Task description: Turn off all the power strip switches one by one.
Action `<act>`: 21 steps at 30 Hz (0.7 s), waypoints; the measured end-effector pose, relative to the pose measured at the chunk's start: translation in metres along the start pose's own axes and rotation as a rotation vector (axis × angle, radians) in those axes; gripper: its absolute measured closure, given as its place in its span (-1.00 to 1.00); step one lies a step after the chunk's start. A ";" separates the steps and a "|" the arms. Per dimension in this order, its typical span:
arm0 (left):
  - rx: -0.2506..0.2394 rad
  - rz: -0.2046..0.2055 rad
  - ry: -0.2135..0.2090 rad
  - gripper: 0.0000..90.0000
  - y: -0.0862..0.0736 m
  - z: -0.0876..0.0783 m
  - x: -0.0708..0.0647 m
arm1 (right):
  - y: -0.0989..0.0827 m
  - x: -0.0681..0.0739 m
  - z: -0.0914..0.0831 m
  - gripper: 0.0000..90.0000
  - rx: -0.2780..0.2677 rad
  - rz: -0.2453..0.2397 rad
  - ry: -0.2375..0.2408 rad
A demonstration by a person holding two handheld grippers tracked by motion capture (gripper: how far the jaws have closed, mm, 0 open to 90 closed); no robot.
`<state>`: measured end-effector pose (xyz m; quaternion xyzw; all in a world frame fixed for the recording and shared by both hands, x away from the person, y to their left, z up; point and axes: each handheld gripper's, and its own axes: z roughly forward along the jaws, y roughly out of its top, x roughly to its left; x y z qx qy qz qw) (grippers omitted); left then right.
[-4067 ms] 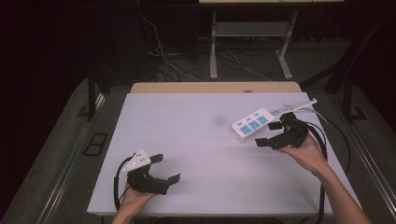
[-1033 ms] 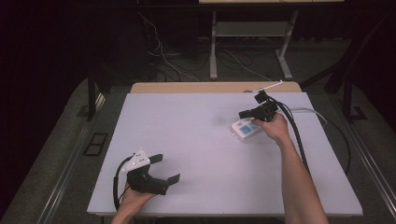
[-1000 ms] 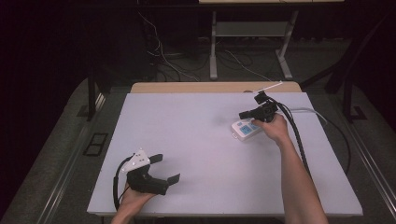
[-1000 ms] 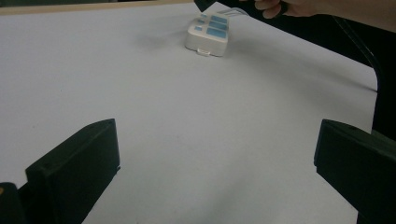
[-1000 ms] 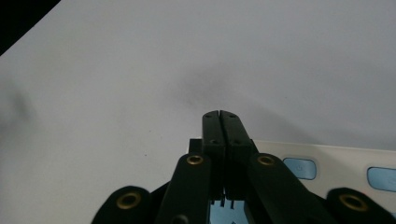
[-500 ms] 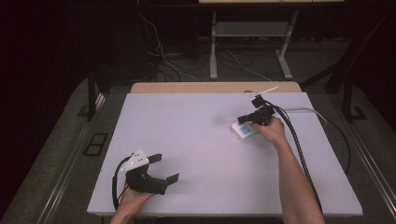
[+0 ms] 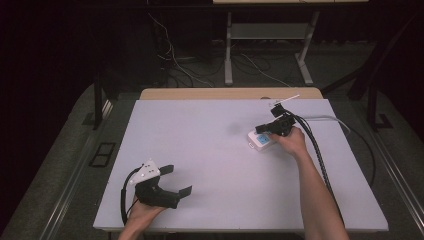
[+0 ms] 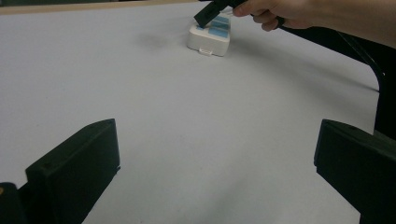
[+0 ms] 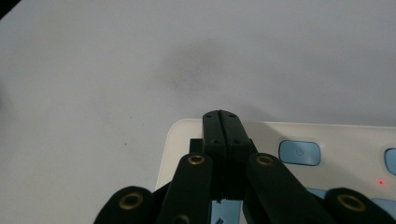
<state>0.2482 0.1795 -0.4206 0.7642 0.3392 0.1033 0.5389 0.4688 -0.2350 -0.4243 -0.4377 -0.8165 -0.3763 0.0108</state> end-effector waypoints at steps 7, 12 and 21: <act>0.005 0.003 -0.001 -1.00 0.000 0.000 0.000 | 0.000 0.002 0.000 1.00 0.000 -0.017 -0.016; 0.009 0.006 -0.003 -1.00 0.000 0.001 -0.001 | -0.001 0.006 0.001 1.00 -0.004 -0.039 -0.041; 0.009 0.009 -0.004 -1.00 0.000 0.001 -0.001 | -0.002 0.009 0.006 1.00 -0.015 -0.030 -0.005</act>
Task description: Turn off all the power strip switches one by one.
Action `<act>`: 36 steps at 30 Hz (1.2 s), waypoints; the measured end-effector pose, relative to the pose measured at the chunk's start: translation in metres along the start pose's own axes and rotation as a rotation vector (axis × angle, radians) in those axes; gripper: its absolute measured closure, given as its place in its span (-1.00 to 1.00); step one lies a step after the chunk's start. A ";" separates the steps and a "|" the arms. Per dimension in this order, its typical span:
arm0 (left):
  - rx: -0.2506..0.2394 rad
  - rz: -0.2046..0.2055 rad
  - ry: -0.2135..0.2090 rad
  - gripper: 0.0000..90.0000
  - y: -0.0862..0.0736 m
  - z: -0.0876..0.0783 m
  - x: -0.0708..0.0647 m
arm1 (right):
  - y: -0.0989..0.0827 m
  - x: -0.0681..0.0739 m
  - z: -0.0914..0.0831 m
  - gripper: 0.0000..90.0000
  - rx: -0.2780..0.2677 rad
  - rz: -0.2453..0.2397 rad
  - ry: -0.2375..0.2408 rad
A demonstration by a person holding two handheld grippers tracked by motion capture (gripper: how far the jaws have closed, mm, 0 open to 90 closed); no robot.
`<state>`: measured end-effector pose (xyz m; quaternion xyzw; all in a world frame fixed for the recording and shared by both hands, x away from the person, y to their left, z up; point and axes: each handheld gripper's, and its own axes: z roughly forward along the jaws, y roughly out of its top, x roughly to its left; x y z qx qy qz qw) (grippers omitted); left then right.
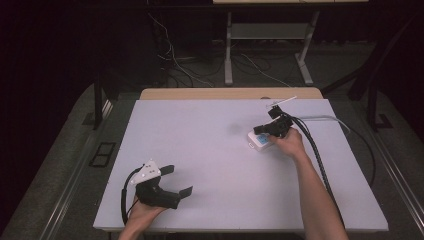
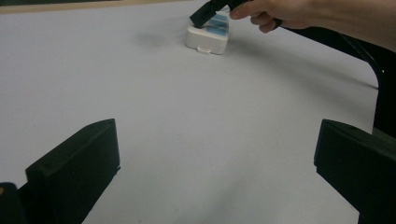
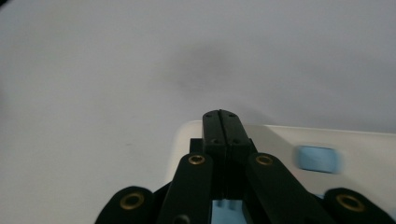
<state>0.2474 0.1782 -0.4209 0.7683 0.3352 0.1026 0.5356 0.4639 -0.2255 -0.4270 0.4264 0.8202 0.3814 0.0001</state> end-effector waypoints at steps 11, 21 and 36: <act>0.002 -0.002 0.003 -1.00 0.000 -0.001 0.002 | 0.003 0.003 0.001 1.00 0.011 -0.011 -0.024; 0.005 -0.002 0.002 -1.00 0.000 0.000 0.002 | 0.006 0.001 -0.005 1.00 0.021 -0.007 -0.022; 0.003 -0.006 0.003 -1.00 0.000 0.000 0.003 | 0.012 -0.007 -0.026 1.00 0.055 -0.034 -0.075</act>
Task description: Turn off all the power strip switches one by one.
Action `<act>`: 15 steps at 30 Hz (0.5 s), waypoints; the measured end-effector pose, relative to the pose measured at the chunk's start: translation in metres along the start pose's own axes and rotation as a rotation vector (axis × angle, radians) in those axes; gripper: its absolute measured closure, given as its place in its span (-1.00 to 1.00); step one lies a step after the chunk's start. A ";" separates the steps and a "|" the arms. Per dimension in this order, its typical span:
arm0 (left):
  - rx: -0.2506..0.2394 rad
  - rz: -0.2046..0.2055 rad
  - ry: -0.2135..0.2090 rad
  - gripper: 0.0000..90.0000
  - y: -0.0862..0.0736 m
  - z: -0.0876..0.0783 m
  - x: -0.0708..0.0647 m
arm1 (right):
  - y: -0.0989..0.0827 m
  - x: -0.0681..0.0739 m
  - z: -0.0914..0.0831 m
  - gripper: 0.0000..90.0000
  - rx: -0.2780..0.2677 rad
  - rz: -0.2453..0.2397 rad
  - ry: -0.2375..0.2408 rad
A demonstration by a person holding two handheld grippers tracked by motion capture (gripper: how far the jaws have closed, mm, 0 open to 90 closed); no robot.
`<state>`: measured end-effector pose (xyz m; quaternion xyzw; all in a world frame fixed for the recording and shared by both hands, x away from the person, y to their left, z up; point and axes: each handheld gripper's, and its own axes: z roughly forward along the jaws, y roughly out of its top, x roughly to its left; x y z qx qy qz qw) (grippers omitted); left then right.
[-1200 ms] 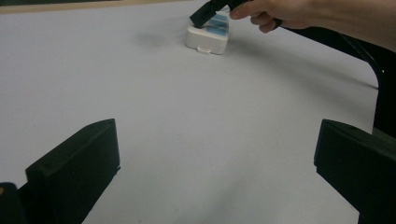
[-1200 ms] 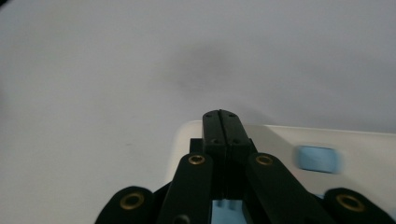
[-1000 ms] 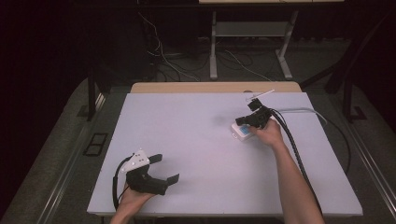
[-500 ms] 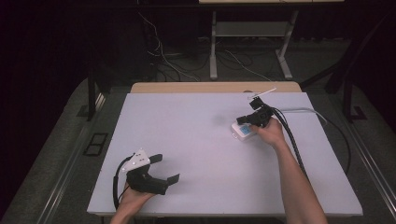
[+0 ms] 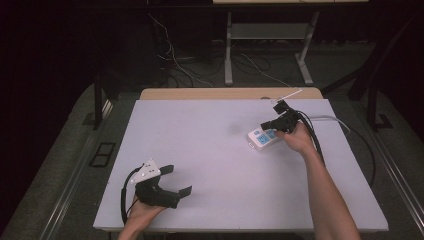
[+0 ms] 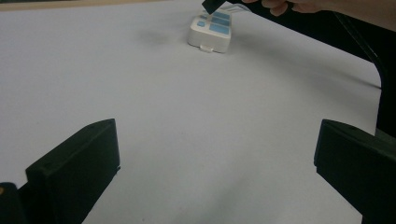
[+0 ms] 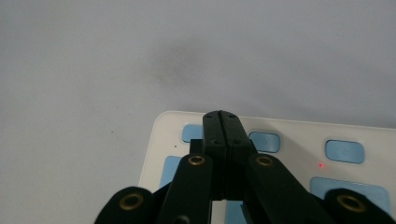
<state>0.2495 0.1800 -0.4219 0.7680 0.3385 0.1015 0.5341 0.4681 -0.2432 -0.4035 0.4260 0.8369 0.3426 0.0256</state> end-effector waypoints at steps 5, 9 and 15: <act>-0.001 0.001 0.001 -1.00 0.000 0.000 0.000 | 0.005 0.000 -0.006 1.00 0.012 -0.010 -0.016; -0.002 0.001 0.003 -1.00 0.000 -0.001 0.000 | 0.010 -0.003 -0.010 1.00 0.016 -0.021 -0.026; -0.003 -0.002 0.003 -1.00 0.000 -0.001 0.001 | 0.012 -0.008 -0.013 1.00 0.012 -0.014 -0.039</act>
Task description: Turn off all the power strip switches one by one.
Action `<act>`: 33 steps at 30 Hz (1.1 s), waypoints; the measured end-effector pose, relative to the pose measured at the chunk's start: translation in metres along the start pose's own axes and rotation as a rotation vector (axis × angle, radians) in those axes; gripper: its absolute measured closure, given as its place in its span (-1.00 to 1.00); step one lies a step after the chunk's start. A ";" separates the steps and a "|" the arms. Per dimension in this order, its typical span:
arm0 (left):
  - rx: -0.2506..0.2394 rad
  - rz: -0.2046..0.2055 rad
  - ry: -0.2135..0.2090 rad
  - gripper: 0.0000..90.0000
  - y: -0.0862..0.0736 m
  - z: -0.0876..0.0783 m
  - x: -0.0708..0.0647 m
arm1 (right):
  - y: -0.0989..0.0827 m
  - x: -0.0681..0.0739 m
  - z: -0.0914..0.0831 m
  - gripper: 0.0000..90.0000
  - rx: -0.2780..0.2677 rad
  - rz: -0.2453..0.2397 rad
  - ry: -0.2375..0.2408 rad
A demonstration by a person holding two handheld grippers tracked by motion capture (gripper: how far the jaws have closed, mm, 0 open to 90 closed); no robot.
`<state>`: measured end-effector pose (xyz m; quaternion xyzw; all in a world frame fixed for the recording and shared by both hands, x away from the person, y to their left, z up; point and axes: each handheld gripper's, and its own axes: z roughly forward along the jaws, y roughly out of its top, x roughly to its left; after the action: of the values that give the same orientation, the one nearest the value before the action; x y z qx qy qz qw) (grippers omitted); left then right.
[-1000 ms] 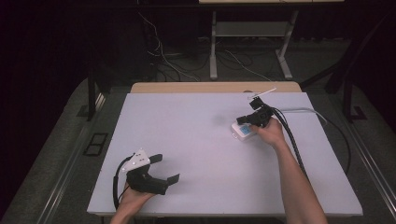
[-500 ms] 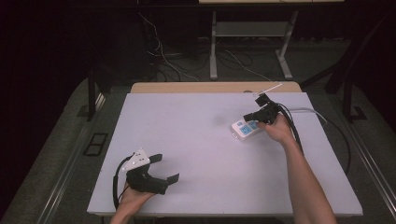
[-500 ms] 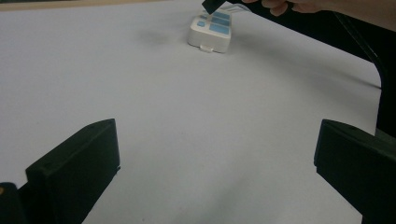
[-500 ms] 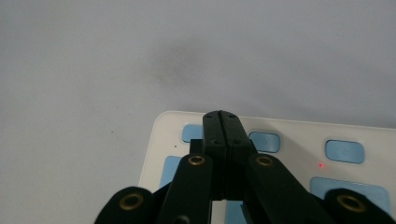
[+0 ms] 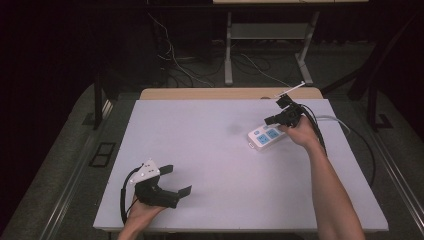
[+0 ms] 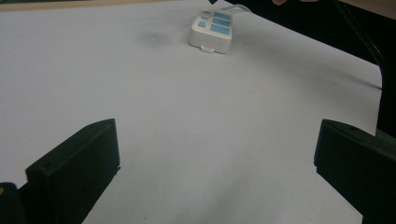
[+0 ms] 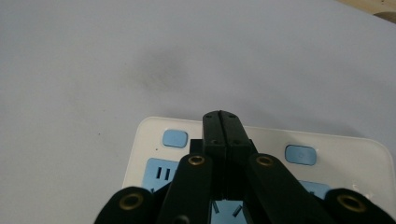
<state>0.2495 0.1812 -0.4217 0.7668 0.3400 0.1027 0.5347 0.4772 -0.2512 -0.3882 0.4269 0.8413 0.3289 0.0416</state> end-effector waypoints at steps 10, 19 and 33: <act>0.002 0.005 0.001 -1.00 0.000 0.000 0.000 | -0.004 -0.016 -0.001 1.00 -0.016 0.041 -0.007; 0.000 0.002 0.003 -1.00 0.000 -0.001 0.000 | -0.009 -0.025 0.001 1.00 -0.014 0.059 -0.011; 0.001 0.003 0.004 -1.00 0.000 -0.001 0.000 | -0.010 -0.020 0.017 1.00 0.005 0.060 0.026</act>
<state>0.2491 0.1823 -0.4212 0.7675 0.3399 0.1049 0.5334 0.4888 -0.2623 -0.4115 0.4476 0.8296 0.3332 0.0198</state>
